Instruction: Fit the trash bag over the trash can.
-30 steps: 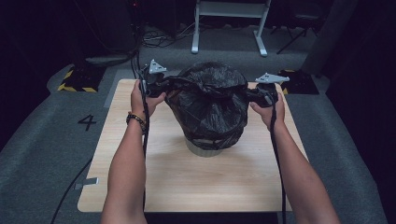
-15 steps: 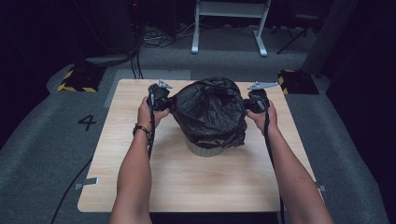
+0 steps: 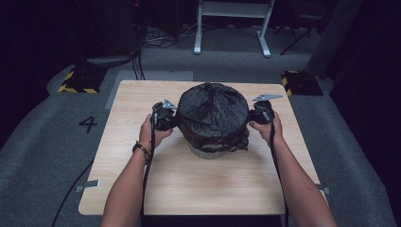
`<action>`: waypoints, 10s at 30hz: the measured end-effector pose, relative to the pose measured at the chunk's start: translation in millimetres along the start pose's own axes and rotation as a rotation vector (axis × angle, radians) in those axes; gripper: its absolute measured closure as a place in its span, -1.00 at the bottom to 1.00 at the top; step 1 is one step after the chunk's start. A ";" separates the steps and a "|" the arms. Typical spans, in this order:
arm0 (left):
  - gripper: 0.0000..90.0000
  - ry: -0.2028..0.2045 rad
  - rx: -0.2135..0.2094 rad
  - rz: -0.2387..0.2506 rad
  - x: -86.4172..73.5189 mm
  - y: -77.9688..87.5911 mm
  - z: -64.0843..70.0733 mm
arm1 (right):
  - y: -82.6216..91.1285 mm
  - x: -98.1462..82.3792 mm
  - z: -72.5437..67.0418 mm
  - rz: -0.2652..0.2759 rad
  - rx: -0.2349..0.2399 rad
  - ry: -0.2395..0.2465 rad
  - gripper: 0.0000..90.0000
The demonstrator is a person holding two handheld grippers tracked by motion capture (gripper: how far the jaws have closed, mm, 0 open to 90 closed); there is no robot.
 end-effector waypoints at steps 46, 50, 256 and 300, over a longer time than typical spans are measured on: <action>0.99 -0.274 -0.052 0.075 -29.2 56.0 56.9 | 68.5 -39.1 -76.9 0.040 0.126 0.408 1.00; 1.00 -0.268 -0.054 0.037 -38.7 47.5 56.5 | 59.7 -52.9 -72.0 -0.025 0.149 0.372 1.00; -0.66 -0.068 -0.054 -0.100 -146.1 69.1 69.7 | 7.9 64.3 -117.9 -0.318 0.086 0.475 -0.43; -0.66 -0.074 -0.054 -0.101 -146.1 69.2 69.1 | 61.5 84.0 -135.6 0.035 0.133 0.354 -0.56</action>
Point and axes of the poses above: each handheld gripper's, and its own axes: y roughly backward along the jaws, x roughly out of its top, z roughly to its right, the point moved 9 cm from there along -y, roughly forward along the jaws, and after that the axes turned 6 degrees about z, right-handed, at the moved point
